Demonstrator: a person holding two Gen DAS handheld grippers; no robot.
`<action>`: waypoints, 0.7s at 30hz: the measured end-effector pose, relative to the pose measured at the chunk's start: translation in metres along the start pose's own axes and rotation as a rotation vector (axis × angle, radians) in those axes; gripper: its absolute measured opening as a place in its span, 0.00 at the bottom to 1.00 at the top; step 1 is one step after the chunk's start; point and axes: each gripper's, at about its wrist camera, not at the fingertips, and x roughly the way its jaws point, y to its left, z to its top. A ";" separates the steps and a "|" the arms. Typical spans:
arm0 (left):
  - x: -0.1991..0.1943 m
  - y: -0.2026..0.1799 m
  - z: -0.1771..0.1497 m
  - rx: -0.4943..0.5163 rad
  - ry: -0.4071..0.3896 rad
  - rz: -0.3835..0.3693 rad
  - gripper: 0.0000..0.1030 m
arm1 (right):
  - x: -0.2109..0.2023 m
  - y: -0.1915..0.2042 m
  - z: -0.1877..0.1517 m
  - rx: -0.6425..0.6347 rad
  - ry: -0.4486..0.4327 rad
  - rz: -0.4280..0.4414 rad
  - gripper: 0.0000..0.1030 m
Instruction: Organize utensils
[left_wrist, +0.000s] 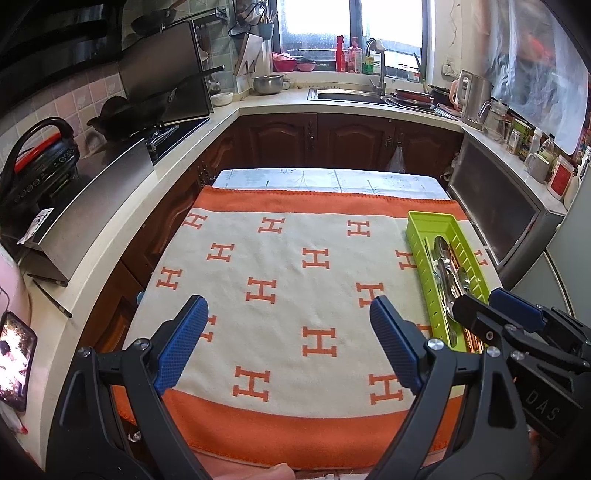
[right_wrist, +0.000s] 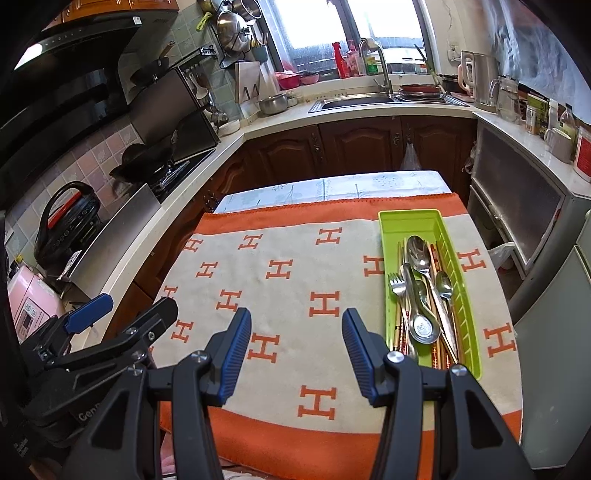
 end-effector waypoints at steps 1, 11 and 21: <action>0.001 0.000 0.000 -0.001 0.001 -0.001 0.85 | 0.000 0.000 0.000 0.000 0.001 -0.001 0.50; 0.001 0.001 0.000 0.000 0.004 -0.001 0.85 | 0.001 0.002 0.000 0.001 0.003 -0.001 0.50; 0.008 -0.004 -0.009 0.000 0.017 0.002 0.85 | 0.003 0.003 -0.001 0.006 0.005 0.004 0.50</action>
